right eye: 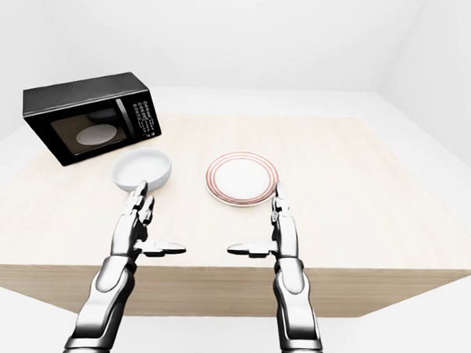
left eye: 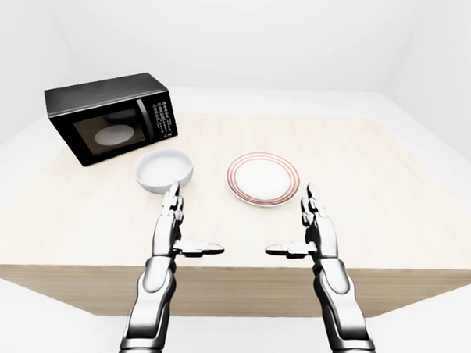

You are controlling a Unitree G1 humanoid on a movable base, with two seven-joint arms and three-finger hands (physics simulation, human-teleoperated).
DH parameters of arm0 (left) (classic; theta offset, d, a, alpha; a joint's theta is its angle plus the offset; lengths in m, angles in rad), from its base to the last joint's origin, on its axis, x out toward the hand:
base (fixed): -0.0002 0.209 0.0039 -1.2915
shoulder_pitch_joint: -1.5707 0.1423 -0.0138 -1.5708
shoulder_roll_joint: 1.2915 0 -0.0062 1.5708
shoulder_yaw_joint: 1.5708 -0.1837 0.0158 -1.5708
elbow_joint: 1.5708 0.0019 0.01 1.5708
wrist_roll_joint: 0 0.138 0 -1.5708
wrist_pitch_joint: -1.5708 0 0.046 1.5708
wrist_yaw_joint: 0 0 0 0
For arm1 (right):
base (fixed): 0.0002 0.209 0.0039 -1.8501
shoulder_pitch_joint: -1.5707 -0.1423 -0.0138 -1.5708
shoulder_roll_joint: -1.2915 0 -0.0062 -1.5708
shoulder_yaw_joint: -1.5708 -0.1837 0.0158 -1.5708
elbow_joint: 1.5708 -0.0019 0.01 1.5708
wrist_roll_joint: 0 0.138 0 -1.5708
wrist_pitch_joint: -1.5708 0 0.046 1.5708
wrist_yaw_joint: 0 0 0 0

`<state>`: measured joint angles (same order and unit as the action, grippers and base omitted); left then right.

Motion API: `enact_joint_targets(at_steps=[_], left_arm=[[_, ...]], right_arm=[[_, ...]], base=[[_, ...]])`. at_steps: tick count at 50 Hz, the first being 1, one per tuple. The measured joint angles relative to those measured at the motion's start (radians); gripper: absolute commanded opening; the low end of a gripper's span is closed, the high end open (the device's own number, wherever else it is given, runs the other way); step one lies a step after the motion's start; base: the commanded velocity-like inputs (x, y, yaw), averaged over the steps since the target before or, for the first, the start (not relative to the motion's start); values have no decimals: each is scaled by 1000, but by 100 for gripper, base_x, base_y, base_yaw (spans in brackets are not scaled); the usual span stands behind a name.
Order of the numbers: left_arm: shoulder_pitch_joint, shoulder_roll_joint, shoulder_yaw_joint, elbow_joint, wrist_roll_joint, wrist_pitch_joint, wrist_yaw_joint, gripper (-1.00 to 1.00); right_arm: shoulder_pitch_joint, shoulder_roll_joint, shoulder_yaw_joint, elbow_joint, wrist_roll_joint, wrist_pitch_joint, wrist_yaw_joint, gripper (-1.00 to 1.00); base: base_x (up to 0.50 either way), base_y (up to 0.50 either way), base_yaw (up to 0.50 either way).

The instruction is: Pick up the white bowl and put it on the plate.

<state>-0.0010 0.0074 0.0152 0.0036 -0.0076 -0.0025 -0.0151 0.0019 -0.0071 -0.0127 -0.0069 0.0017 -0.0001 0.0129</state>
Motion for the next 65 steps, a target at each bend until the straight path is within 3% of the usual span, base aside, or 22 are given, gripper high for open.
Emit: enact_joint_targets(at_steps=[15,52,65], left_arm=[[-3,9,19,6,-9,-3,-18,100],[-2,12,24,2,-12,0,-22,100],[-1,13,25,2,-12,1,-22,100]], right_arm=[[2,-8,-14,-18,-3,5,16,100],[7,-7,-8,-19,-20,3,26,100],[8,-5,-4,-16,-17,4,28,100]], base=[[0,1,0],[6,44,0],[1,6,0]])
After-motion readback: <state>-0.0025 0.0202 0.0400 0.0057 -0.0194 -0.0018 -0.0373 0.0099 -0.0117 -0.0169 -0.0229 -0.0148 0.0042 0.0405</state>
